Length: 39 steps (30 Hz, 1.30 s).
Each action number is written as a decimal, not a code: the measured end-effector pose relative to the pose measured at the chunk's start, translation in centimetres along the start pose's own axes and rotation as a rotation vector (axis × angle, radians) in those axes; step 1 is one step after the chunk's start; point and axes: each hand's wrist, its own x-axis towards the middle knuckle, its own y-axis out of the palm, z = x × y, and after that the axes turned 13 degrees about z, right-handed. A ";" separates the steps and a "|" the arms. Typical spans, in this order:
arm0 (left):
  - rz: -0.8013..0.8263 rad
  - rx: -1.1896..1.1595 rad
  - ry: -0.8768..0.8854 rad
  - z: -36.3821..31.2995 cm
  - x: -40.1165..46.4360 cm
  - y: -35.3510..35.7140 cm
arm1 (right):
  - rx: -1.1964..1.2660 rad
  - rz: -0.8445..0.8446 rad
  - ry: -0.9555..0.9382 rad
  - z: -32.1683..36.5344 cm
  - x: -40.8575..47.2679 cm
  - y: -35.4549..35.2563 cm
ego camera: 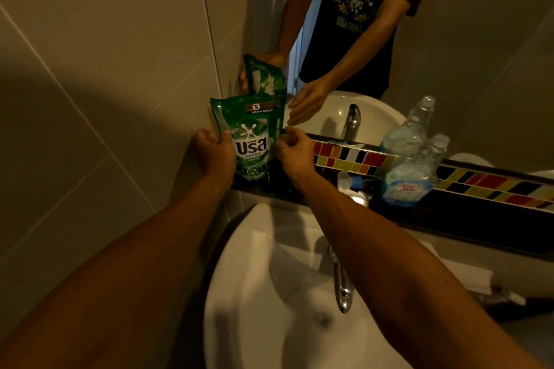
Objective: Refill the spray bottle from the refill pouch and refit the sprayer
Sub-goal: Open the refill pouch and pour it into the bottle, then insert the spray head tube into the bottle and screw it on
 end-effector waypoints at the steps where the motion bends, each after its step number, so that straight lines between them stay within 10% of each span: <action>1: -0.029 0.044 -0.013 0.2 -0.9 0.4 | -0.019 -0.020 0.000 -0.3 -0.7 -0.6; 23: 0.560 0.459 0.029 5.3 -13.3 13.3 | -0.133 -0.445 -0.003 -4.2 -16.2 -20.3; 39: 0.606 0.620 -0.011 7.8 -10.2 21.2 | -0.276 -0.207 -0.097 -0.7 -11.9 -27.4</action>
